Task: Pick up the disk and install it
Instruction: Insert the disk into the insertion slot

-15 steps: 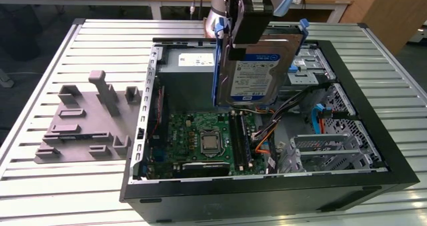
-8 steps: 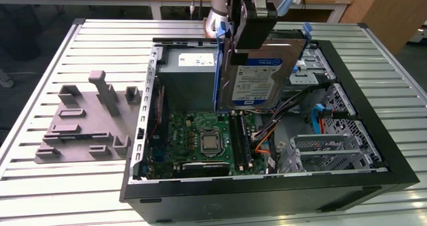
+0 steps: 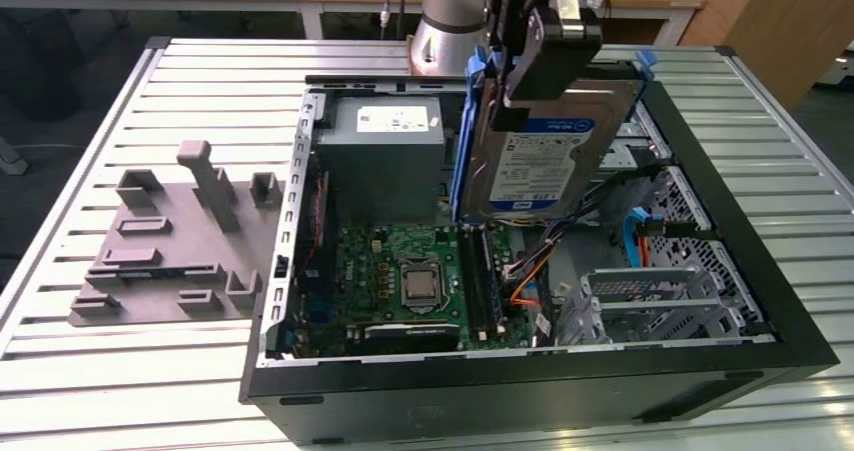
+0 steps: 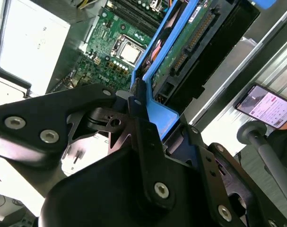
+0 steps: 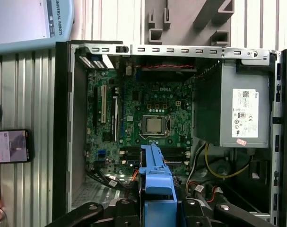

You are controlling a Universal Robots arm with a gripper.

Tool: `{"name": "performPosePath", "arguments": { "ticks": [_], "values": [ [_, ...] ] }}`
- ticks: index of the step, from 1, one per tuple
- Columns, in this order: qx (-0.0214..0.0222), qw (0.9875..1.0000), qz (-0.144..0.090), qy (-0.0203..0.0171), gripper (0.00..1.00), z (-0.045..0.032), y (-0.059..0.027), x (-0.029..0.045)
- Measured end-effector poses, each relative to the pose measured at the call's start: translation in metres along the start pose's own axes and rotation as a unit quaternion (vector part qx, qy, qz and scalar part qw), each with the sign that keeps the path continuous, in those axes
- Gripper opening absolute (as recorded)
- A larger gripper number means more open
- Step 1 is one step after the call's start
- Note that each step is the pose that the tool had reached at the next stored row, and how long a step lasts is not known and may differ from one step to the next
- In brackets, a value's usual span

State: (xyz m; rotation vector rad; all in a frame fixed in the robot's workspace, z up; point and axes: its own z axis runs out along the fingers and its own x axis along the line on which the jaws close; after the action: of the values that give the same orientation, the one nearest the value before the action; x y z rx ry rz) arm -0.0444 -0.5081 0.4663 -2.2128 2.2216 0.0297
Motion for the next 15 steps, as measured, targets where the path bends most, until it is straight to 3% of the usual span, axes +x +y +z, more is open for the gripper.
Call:
{"name": "performPosePath", "arguments": {
  "ticks": [3, 9, 15],
  "values": [
    [0.0, 1.0, 0.0, 0.0, 0.36, 0.0006, -0.0003, 0.0045],
    [0.0001, 1.0, 0.0, -0.0001, 0.36, 0.0017, -0.0014, 0.0212],
    [-0.0005, 1.0, 0.0, -0.0001, 0.36, 0.0029, -0.0163, 0.0274]
  ]
}}
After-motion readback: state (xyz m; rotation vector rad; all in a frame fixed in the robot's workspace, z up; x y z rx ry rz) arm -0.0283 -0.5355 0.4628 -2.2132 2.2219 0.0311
